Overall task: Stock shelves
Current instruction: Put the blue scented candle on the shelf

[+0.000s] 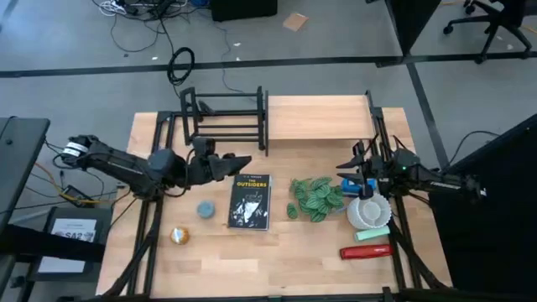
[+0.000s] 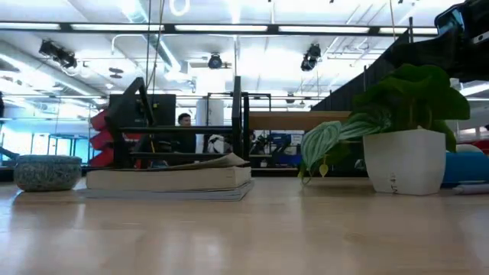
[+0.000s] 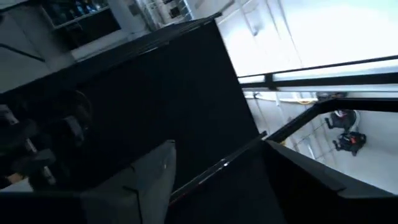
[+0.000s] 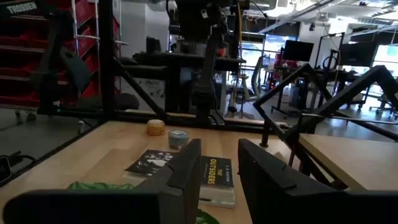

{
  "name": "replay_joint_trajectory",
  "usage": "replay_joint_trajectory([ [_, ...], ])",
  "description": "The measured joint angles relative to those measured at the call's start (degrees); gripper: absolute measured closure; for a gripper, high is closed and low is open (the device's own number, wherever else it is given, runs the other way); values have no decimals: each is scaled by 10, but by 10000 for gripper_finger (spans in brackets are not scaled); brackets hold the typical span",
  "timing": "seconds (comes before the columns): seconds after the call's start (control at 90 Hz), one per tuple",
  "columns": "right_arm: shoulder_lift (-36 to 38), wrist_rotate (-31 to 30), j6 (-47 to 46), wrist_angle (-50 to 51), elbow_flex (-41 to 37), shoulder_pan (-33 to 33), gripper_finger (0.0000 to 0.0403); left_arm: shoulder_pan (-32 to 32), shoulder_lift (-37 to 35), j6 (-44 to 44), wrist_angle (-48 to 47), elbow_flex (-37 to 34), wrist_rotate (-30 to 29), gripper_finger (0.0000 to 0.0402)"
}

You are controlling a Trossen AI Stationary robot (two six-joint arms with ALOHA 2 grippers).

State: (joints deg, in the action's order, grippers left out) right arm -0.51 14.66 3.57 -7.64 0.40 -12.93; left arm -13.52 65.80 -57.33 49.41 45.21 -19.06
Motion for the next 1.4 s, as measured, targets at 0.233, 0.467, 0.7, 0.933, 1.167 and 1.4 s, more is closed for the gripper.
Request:
replay_joint_trajectory([
  [0.233, 0, 0, 0, 0, 0, 0, 325, 0, -5, 25, -86, 18, -6, 167],
  [0.467, 0, 0, 0, 0, 0, 0, 325, 0, -17, 150, -243, 101, 116, 194],
  [0.7, 0, 0, 0, 0, 0, 0, 325, 0, -16, 253, -839, 296, 64, 225],
  [0.933, 0, 0, 0, 0, 0, 0, 325, 1, -5, 293, -1085, 362, 39, 203],
  [1.167, 0, 0, 0, -1, 0, 0, 325, -7, 2, 246, -1218, 321, 97, 94],
  [1.4, 0, 0, 0, -1, 0, 0, 325, -20, 2, 238, -1198, 208, 113, 9],
])
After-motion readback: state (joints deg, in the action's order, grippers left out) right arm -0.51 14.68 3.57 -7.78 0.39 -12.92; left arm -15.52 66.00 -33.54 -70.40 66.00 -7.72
